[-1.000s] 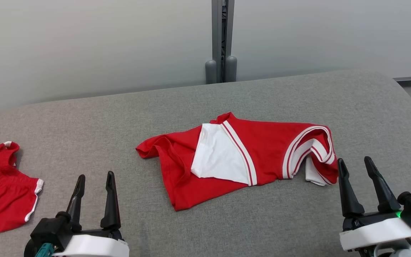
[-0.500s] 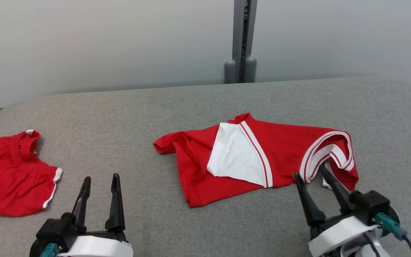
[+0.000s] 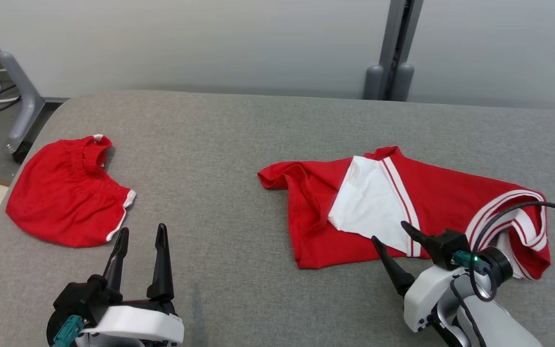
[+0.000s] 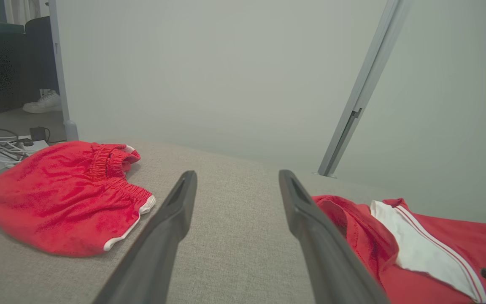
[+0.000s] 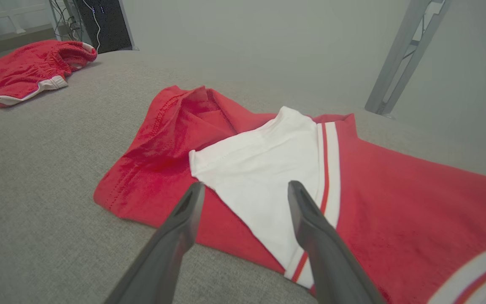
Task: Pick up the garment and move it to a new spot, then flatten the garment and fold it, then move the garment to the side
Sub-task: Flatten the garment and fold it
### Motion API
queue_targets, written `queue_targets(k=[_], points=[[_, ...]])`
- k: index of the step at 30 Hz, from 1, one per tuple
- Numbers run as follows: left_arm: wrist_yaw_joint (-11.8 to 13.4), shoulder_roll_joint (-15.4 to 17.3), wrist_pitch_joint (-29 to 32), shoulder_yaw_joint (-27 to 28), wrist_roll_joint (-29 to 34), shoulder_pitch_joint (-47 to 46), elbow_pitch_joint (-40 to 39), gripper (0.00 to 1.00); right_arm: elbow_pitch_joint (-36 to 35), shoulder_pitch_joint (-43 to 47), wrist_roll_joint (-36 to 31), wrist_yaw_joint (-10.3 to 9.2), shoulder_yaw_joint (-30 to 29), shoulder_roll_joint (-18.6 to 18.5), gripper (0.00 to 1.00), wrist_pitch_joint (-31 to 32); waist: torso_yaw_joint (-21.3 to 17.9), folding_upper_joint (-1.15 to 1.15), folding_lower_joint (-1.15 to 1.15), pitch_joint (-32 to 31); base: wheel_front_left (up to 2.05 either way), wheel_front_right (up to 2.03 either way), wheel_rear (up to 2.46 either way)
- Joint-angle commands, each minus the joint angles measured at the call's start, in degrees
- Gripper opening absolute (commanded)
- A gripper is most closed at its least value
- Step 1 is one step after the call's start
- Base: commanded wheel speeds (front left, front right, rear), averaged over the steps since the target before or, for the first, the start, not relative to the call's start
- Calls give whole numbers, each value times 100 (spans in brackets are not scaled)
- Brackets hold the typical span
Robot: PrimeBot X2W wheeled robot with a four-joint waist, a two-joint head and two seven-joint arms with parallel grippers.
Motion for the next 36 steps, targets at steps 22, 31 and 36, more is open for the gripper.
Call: queue_targets(k=[22,31,36], points=[[-146,-18,-2,117,34,-277,166,100,2232,-1195,-510,11,-138,235,100,-180,616,0,0,312,0,0,0],[-165,-23,-2,144,42,-302,188,100,1965,-1188,-618,11,-395,320,0,-262,525,0,0,357,0,0,0],[-172,-23,-2,162,34,-331,203,100,1623,-1057,-643,11,-495,294,0,-259,497,0,0,346,0,0,0]])
